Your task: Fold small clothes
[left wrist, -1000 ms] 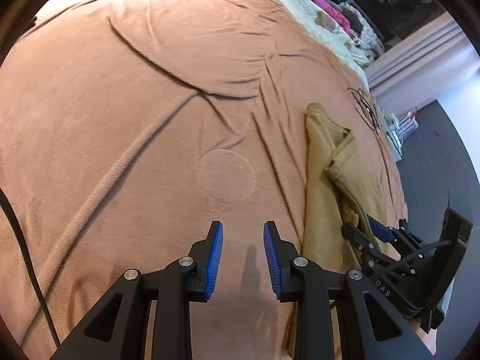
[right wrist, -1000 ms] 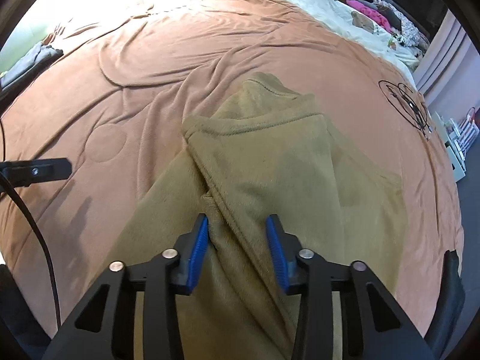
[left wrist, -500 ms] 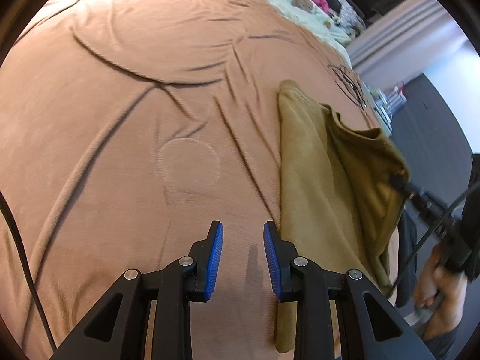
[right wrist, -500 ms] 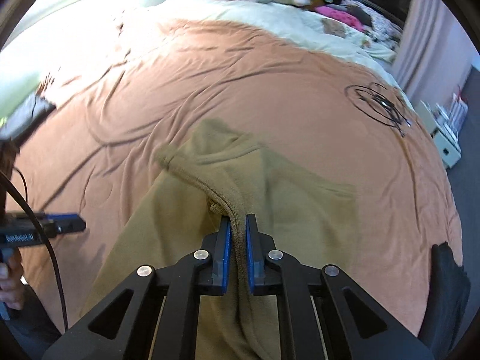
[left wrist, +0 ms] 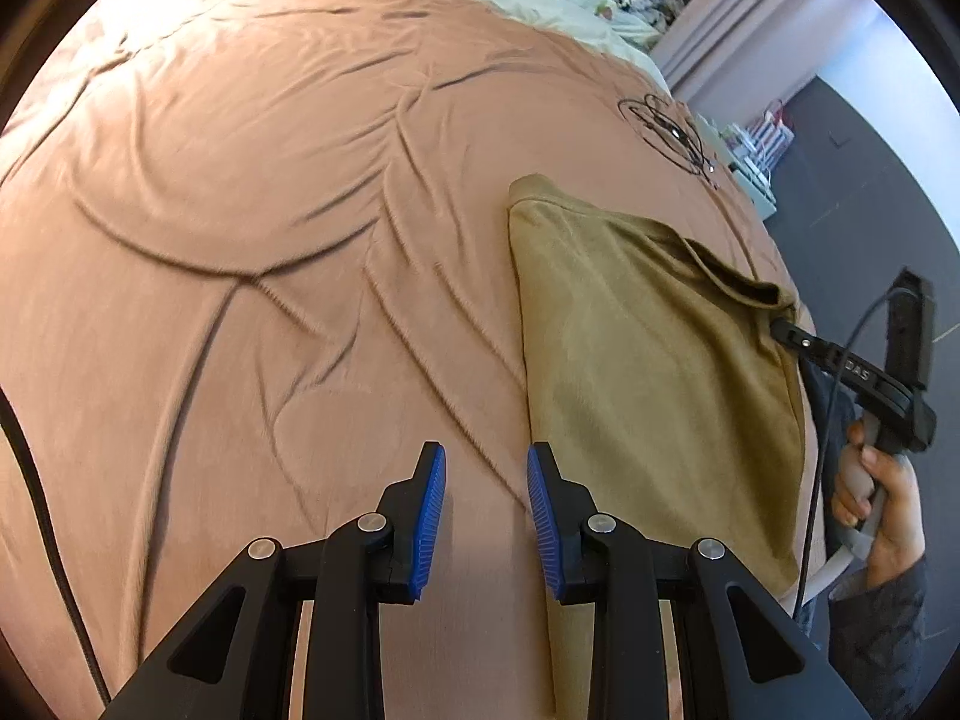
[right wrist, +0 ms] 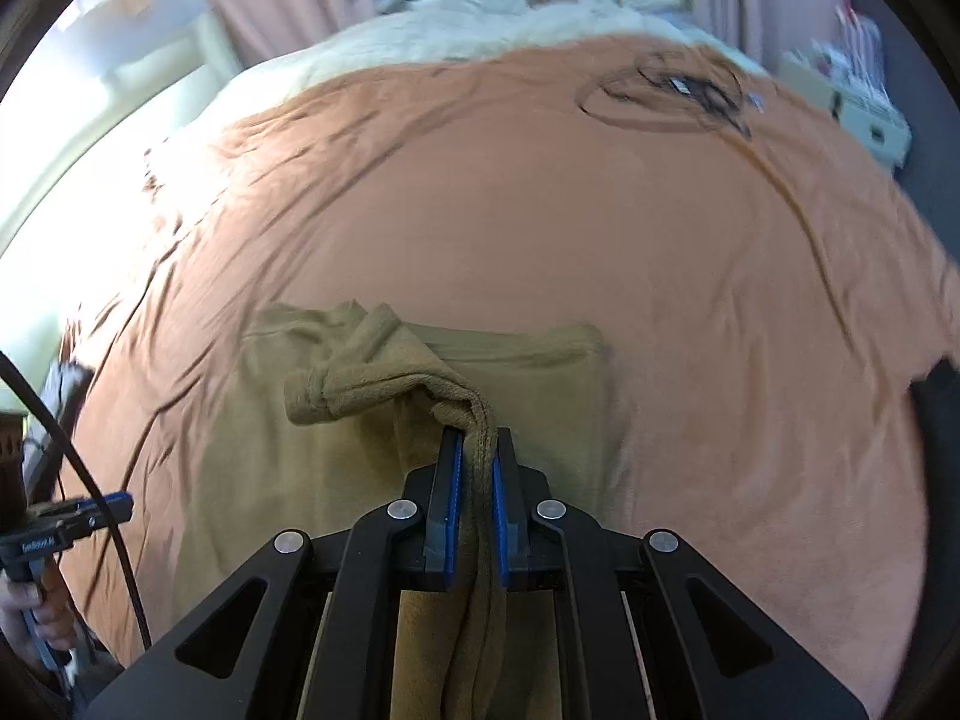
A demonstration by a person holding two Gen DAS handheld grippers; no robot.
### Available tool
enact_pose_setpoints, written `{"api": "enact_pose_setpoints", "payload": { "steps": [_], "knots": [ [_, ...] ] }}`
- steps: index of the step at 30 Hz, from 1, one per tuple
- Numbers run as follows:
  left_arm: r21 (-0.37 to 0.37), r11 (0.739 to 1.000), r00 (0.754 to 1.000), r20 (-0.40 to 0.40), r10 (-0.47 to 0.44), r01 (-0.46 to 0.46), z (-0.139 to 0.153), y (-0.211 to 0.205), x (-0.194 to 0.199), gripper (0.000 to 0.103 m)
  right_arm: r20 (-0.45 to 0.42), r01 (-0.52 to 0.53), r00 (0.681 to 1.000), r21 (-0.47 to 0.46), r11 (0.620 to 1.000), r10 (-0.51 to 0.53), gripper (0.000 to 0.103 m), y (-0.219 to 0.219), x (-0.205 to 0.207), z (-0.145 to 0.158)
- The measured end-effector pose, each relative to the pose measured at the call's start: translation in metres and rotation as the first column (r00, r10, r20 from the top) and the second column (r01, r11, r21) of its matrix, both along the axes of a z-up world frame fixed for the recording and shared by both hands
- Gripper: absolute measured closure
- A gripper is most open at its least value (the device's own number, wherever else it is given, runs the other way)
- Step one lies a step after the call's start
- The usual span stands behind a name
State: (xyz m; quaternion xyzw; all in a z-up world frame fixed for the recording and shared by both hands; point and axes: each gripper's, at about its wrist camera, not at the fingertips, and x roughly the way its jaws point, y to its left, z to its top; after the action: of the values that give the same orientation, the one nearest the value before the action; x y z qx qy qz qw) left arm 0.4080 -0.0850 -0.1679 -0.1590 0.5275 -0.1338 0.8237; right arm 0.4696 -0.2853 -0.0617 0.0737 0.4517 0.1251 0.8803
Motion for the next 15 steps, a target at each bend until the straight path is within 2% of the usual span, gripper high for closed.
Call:
{"api": "enact_pose_setpoints", "payload": {
  "steps": [3, 5, 7, 9, 14, 15],
  "knots": [
    [-0.002, 1.0, 1.0, -0.009, -0.005, 0.005, -0.002, -0.001, 0.011, 0.073, -0.057, 0.085, 0.995, 0.024, 0.996, -0.083, 0.096, -0.014, 0.012, -0.017],
    [0.003, 1.0, 1.0, -0.012, -0.011, 0.011, -0.003, -0.003, 0.016, 0.073, -0.051, 0.087, 0.995, 0.103, 0.991, -0.082, 0.085, -0.024, 0.01, -0.019],
    [0.01, 1.0, 1.0, -0.011, -0.02, 0.02, -0.003, -0.005, 0.022, 0.073, -0.032, 0.094, 0.995, 0.134, 0.986, -0.091, 0.03, -0.032, 0.005, -0.018],
    [0.01, 1.0, 1.0, -0.014, -0.022, 0.022, -0.005, -0.008, 0.029, 0.072, -0.007, 0.083, 0.997, 0.136, 0.987, -0.083, 0.028, -0.035, 0.0, -0.016],
    [0.009, 0.999, 0.998, -0.024, -0.05, 0.05, -0.013, -0.019, 0.049, 0.07, -0.055, -0.038, 0.998, 0.086, 0.996, 0.043, 0.028, -0.018, -0.004, -0.029],
    [0.01, 0.998, 0.998, -0.032, -0.055, 0.055, -0.017, -0.021, 0.053, 0.07, -0.067, -0.067, 0.995, 0.049, 0.997, 0.07, 0.028, -0.014, -0.001, -0.032]
  ]
}}
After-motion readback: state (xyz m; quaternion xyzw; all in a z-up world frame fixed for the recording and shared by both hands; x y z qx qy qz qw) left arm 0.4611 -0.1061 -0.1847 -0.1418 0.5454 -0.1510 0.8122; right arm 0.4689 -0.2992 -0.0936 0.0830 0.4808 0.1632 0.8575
